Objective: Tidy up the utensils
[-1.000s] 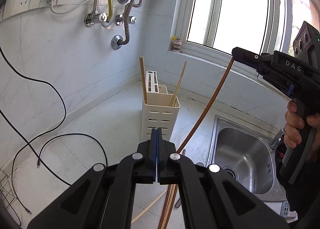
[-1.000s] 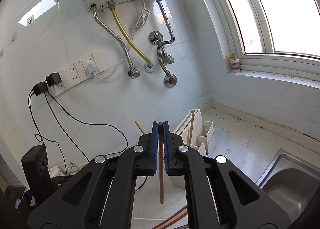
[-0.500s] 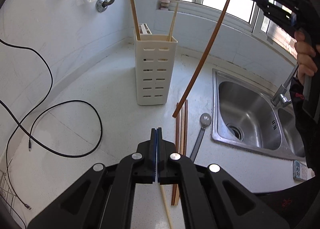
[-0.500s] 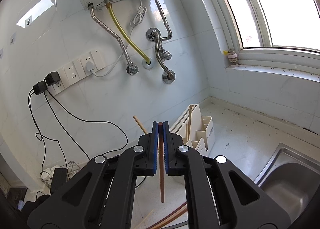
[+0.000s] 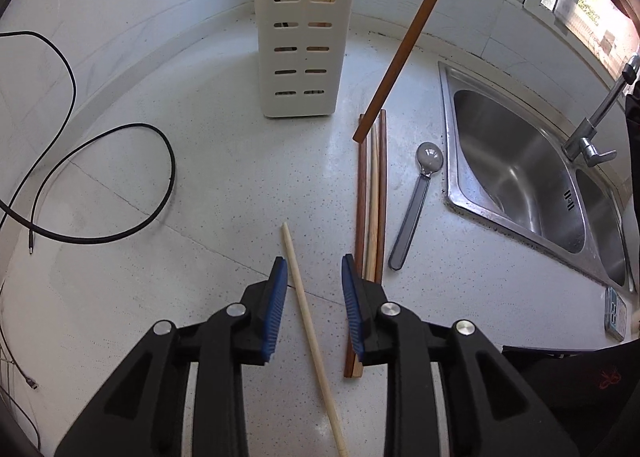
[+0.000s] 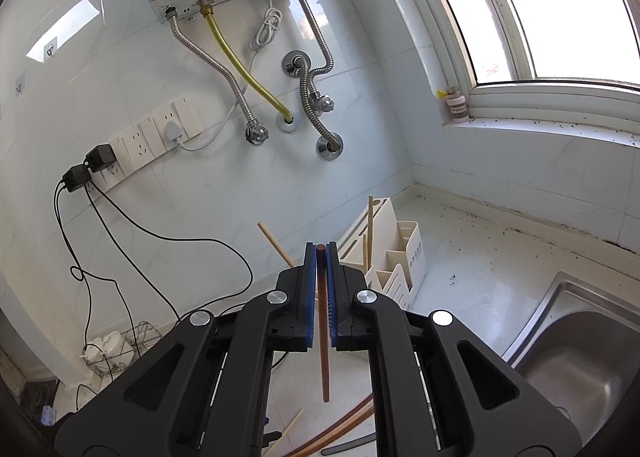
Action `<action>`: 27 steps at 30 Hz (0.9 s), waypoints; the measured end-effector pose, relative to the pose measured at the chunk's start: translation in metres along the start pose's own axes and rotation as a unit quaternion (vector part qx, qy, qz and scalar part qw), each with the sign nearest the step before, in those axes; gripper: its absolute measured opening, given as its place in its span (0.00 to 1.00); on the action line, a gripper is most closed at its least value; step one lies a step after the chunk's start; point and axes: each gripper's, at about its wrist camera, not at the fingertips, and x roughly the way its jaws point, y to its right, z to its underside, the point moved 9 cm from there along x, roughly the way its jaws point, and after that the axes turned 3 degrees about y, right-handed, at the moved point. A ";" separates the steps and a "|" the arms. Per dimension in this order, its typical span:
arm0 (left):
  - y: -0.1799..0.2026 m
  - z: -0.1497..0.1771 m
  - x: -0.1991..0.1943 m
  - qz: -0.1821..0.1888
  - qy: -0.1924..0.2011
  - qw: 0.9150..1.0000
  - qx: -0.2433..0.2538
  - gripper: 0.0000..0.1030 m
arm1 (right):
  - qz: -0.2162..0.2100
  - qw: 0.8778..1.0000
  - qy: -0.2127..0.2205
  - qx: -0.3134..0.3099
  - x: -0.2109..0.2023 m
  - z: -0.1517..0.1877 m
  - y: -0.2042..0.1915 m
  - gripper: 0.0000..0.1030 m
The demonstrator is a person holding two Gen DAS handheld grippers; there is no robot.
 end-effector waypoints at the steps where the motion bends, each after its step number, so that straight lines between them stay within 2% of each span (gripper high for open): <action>1: -0.001 0.000 0.004 -0.002 -0.004 1.000 -0.002 0.27 | 0.000 1.000 -0.001 0.002 0.000 0.001 0.001 0.05; 8: -0.009 0.003 0.024 -0.016 -0.028 0.999 -0.012 0.26 | -0.002 1.000 -0.006 0.004 -0.002 0.006 0.002 0.05; 15: -0.011 0.005 0.033 -0.024 -0.050 0.998 -0.019 0.15 | -0.002 1.000 -0.007 0.005 -0.004 0.008 0.003 0.05; 16: -0.012 0.006 0.035 -0.023 -0.055 0.998 -0.021 0.10 | -0.002 1.000 -0.007 0.005 -0.004 0.009 0.003 0.05; 18: -0.015 0.007 0.040 -0.020 -0.064 0.997 -0.026 0.09 | -0.003 1.000 -0.008 0.006 -0.004 0.009 0.002 0.05; 20: -0.017 0.007 0.041 -0.021 -0.064 0.997 -0.030 0.06 | -0.004 1.000 -0.008 0.005 -0.003 0.009 0.002 0.05; 27: -0.017 0.008 0.042 -0.021 -0.063 0.997 -0.026 0.04 | -0.003 1.000 -0.011 0.010 -0.004 0.011 0.004 0.05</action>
